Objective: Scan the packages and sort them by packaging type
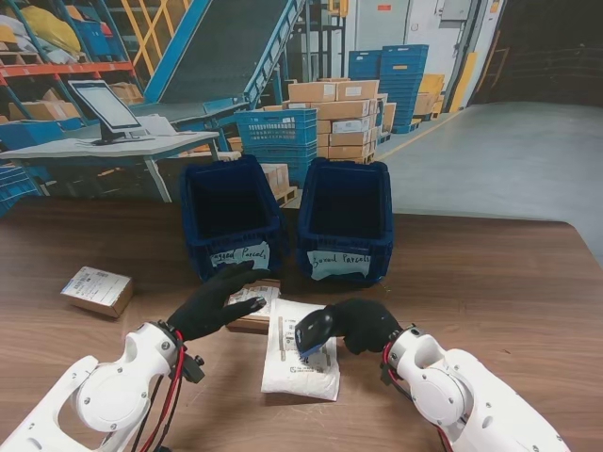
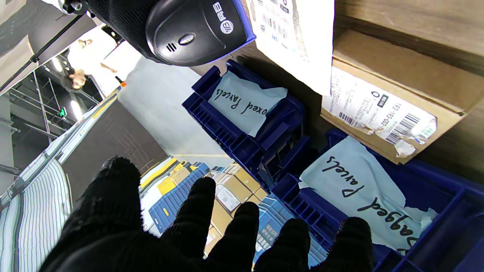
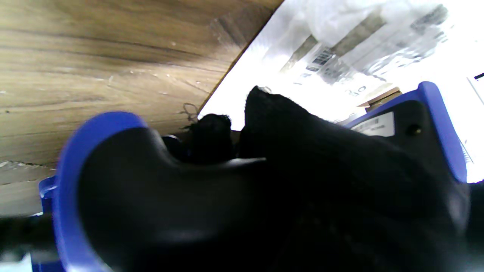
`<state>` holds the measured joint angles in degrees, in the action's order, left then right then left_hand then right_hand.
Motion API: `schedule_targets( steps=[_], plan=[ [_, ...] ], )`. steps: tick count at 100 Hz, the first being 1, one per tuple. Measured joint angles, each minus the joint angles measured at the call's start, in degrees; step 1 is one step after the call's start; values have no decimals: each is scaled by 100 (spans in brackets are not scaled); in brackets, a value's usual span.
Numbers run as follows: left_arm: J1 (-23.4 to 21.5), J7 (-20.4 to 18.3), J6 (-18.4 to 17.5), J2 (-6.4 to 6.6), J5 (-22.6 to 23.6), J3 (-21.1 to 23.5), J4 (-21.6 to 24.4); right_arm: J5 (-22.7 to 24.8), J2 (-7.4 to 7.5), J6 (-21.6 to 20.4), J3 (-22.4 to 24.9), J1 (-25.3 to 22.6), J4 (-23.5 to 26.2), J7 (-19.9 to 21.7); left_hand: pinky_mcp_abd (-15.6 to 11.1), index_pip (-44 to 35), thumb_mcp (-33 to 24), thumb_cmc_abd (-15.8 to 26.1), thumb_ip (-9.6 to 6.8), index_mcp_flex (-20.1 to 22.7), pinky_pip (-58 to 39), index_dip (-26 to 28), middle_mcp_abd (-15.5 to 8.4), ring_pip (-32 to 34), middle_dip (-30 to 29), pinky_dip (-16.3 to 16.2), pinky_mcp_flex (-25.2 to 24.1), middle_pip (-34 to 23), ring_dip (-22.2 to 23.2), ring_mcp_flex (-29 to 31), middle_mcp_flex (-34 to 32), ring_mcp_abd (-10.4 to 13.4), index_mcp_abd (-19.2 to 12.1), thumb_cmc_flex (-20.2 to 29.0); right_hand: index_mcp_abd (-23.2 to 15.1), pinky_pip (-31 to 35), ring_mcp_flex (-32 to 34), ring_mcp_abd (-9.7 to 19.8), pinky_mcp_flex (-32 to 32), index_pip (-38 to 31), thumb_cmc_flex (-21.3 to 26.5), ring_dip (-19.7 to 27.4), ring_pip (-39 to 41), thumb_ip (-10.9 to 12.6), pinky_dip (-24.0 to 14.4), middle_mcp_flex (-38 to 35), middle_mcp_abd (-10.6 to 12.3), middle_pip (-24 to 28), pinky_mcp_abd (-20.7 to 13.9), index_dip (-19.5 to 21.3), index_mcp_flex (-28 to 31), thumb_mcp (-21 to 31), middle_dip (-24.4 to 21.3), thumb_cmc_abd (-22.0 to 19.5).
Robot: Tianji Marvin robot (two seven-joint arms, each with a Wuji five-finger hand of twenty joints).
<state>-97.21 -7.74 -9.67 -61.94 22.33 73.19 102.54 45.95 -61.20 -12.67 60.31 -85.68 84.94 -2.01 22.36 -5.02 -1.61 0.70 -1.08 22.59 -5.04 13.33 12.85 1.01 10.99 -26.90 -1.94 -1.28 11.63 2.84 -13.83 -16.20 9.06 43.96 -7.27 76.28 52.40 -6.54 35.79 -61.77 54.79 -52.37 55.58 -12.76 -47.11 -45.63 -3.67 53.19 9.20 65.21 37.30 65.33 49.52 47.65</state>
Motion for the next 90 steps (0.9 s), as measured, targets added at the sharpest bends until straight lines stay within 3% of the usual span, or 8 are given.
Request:
schedule_targets(
  steps=[13,29,54,66,83,90],
  plan=[
    [28,-7,-12,6,-21,-74,-22,-33,-8,128,101,-94,142,-1,0,0,0,0,0,0,0,0,0,0,0,0,0,0,0,0,0,0,0,0,-6,0,0,4,0,0,0,0,0,0,0,0,1,0,-11,0,0,0,0,0],
    [77,-186,-67,33,28,-157,-33,-90,-32,559,391,-441,716,-9,0,0,0,0,0,0,0,1,0,0,0,0,0,0,0,0,0,0,0,0,-11,-6,0,4,0,0,0,0,0,0,0,0,54,0,-15,2,0,0,0,0],
    [53,-441,-310,112,312,-181,-33,-257,-93,1061,755,-966,1574,-49,0,0,0,0,0,0,0,1,0,0,0,0,0,0,0,0,0,-1,0,0,-72,-31,0,4,0,-1,0,0,0,0,0,0,54,0,-25,13,0,0,0,0],
    [-47,-631,-390,162,668,-126,-27,-530,-128,1264,936,-1176,1935,-9,0,0,0,0,0,0,0,1,0,0,0,0,0,0,0,0,0,-1,0,0,-73,-37,0,4,0,-1,0,0,0,0,0,0,54,0,-25,19,0,0,0,0],
    [-203,-736,-512,228,873,-46,-27,-546,-155,1543,1139,-1372,2284,22,0,0,0,0,0,-10,0,1,0,0,0,0,0,0,0,0,0,-1,0,-1,-74,-52,0,4,0,-1,0,0,-3,0,0,0,54,0,-26,27,0,0,0,0],
    [-232,-959,-519,262,993,-24,-17,-575,-162,1607,1206,-1420,2358,26,0,2,0,-5,0,-14,0,1,0,0,0,0,0,0,0,0,0,-1,8,-5,-74,-55,0,4,0,-1,0,0,-4,0,0,0,54,0,-26,28,0,0,0,0]
  ],
)
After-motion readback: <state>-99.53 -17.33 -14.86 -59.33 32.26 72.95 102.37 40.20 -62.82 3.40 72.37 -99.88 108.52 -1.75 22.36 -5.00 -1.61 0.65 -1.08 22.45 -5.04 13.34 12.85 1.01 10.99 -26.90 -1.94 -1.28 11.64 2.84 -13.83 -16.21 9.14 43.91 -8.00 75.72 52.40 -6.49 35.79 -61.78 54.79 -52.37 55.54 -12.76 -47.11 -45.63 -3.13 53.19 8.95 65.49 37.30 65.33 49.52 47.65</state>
